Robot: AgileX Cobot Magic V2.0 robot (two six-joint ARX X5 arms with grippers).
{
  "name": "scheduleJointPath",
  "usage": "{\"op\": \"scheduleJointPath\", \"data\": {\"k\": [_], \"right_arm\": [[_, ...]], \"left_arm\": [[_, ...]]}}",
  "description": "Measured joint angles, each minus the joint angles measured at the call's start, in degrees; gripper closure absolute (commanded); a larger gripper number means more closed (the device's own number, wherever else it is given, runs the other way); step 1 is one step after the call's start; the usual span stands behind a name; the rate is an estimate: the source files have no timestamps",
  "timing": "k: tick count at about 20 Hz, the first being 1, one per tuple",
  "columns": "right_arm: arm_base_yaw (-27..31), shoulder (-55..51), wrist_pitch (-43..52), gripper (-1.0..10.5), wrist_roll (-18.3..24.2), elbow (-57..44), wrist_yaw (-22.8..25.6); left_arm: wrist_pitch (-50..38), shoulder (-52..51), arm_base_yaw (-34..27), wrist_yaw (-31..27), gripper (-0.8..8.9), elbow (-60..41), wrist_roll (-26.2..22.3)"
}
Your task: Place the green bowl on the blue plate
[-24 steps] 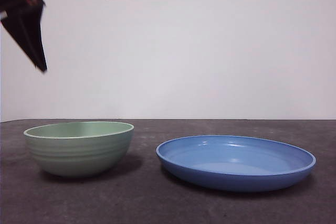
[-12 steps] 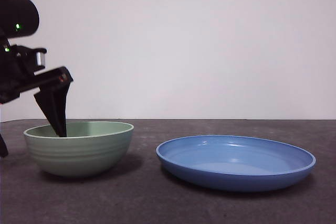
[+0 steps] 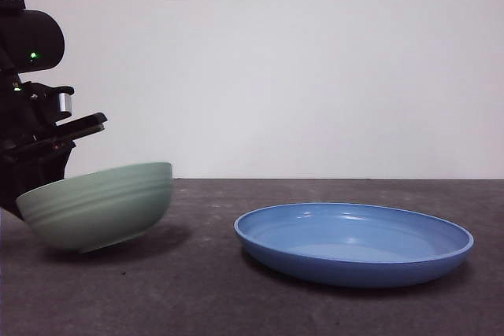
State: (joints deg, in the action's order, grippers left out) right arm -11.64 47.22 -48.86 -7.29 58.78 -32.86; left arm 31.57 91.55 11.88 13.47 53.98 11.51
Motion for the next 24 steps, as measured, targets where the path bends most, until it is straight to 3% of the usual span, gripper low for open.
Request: {"op": "scheduleJointPath", "data": {"k": [9,13,24], "right_arm": [[0.00,0.00,0.02,3.5,0.00,0.00,0.00],[0.00,0.00,0.07,3.5,0.00,0.00,0.02],[0.00,0.00,0.20,3.5,0.00,0.00,0.02]], "left_arm": [[12.83,0.00,2.40,-0.98,7.97,12.39,0.00],[17.14,0.15,7.76,-1.57,7.97,21.05,0.48],[12.59,15.93,26.49,-5.16,7.97,33.75,4.13]]}}
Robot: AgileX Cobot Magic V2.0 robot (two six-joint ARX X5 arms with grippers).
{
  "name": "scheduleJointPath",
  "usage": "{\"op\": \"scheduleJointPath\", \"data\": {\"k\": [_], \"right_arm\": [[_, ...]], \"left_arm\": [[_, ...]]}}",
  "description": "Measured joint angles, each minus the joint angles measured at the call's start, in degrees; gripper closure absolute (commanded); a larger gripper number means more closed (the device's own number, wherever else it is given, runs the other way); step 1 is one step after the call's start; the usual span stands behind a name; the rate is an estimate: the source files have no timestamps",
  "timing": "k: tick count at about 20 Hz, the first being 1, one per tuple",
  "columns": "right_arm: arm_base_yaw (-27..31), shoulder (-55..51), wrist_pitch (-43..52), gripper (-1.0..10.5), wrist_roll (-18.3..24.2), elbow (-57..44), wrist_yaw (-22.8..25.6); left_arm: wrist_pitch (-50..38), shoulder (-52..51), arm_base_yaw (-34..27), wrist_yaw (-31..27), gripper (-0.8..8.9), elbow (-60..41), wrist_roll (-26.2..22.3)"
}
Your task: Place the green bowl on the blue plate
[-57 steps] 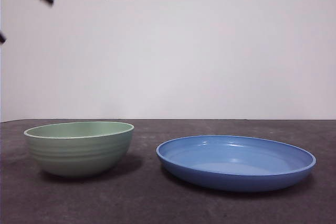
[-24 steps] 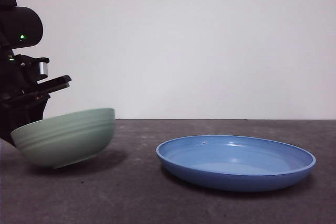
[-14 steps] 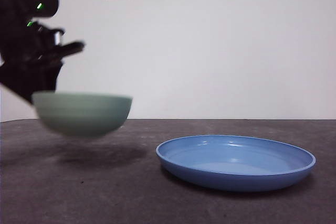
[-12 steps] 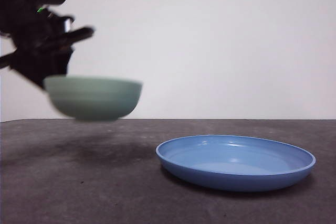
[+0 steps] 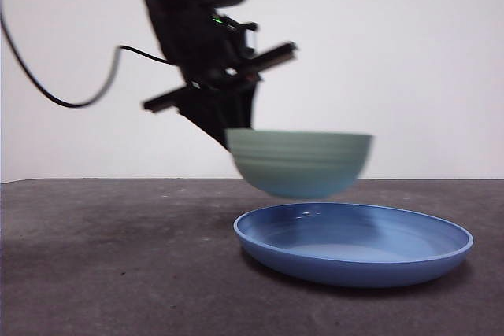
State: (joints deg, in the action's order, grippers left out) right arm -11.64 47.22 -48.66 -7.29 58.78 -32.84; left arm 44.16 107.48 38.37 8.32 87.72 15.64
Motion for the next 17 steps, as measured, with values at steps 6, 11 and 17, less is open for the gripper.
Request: {"op": "scheduleJointPath", "data": {"k": [6,11,17], "right_arm": [[0.00,0.00,0.00,3.5,0.00,0.00,0.00],[0.00,0.00,0.00,3.5,0.00,0.00,0.00],[0.00,0.00,0.02,3.5,0.00,0.00,0.00]], "left_arm": [[-4.37,4.76,3.41,-1.09,7.95,0.77,0.24],[-5.38,5.60,3.39,-1.05,7.94,0.79,0.61],[-5.77,8.07,3.39,-0.66,7.89,0.87,1.01]]}}
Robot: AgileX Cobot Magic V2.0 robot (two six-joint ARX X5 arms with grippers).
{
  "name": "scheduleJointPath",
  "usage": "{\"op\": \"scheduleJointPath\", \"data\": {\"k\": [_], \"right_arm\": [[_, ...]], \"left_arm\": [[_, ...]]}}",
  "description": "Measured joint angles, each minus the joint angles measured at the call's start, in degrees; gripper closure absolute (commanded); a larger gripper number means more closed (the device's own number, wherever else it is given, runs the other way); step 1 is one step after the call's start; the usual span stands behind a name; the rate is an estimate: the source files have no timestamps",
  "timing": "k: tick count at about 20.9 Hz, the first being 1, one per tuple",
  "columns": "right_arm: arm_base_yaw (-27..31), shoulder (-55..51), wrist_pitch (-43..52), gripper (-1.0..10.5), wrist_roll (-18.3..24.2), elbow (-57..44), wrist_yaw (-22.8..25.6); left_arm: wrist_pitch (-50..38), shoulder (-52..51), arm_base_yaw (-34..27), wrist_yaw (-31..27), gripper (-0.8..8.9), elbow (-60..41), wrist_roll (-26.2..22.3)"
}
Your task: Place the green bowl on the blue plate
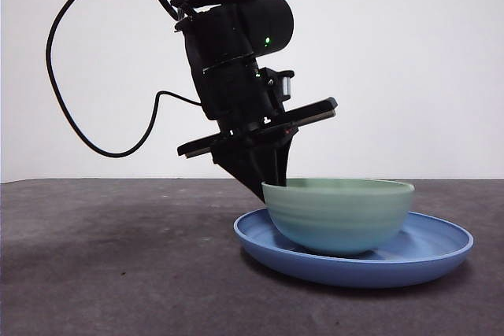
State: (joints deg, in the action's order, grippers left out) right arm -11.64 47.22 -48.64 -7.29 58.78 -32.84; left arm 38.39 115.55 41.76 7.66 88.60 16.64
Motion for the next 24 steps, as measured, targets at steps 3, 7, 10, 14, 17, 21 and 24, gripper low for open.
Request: {"op": "scheduleJointPath", "data": {"k": [3,7,10,14,17,21,24], "right_arm": [[0.00,0.00,-0.02,3.5,0.00,0.00,0.00],[0.00,0.00,-0.02,3.5,0.00,0.00,0.00],[0.00,0.00,-0.04,3.5,0.00,0.00,0.00],[0.00,0.00,-0.20,3.5,0.00,0.00,0.00],[0.00,0.00,-0.20,3.5,0.00,0.00,0.00],[0.00,0.00,-0.20,3.5,0.00,0.00,0.00],[0.00,0.00,-0.79,3.5,0.00,0.00,0.00]], "left_arm": [[-0.42,0.00,0.00,-0.02,7.74,0.02,0.24],[-0.70,0.00,0.02,0.48,5.83,0.02,0.61],[-0.26,0.00,-0.13,5.20,4.07,1.14,0.66],[3.15,-5.66,-0.48,6.93,2.11,1.66,-1.11],[10.56,-14.51,-0.48,7.10,1.65,2.27,-5.35],[23.02,-24.87,-0.57,7.06,1.65,2.34,-10.82],[30.45,-33.75,-0.61,7.08,1.65,1.62,-13.57]]}}
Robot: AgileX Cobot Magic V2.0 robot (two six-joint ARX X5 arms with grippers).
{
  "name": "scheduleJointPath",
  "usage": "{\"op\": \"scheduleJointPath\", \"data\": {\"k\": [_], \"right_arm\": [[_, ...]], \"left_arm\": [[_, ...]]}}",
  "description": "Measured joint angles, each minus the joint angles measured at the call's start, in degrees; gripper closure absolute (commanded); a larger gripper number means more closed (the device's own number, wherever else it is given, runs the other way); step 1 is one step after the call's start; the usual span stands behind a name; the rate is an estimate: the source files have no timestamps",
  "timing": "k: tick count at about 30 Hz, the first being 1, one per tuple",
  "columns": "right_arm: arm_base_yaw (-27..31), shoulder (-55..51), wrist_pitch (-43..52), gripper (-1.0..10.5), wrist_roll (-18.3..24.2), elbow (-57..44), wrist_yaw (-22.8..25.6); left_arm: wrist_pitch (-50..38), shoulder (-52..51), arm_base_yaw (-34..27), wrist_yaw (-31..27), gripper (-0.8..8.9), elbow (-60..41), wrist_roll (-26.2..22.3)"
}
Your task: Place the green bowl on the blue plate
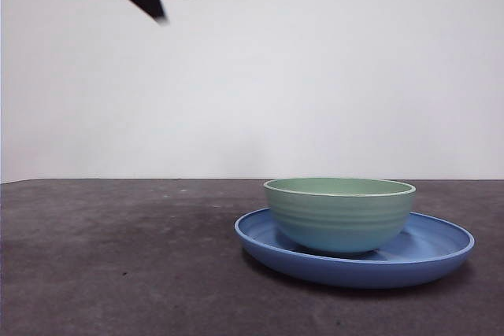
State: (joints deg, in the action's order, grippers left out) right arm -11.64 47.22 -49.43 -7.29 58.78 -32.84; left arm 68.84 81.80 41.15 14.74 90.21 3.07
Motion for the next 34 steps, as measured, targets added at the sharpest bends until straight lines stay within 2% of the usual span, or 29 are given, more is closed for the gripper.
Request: {"op": "scheduleJointPath", "data": {"k": [8,13,20,24,34], "right_arm": [[0.00,0.00,-0.66,3.5,0.00,0.00,0.00],[0.00,0.00,-0.66,3.5,0.00,0.00,-0.02],[0.00,0.00,-0.66,3.5,0.00,0.00,-0.02],[0.00,0.00,-0.66,3.5,0.00,0.00,-0.02],[0.00,0.00,-0.66,3.5,0.00,0.00,-0.02]], "left_arm": [[-2.29,-21.38,0.00,0.00,1.65,-14.12,-1.68],[-6.80,-33.97,0.02,-0.35,1.65,-21.97,0.09],[-8.59,-49.64,0.02,-10.69,1.65,-30.42,4.11],[-8.46,-53.13,0.00,-12.00,1.65,-32.33,5.03],[-10.86,-53.31,0.00,-12.00,1.65,-32.39,5.27]]}}
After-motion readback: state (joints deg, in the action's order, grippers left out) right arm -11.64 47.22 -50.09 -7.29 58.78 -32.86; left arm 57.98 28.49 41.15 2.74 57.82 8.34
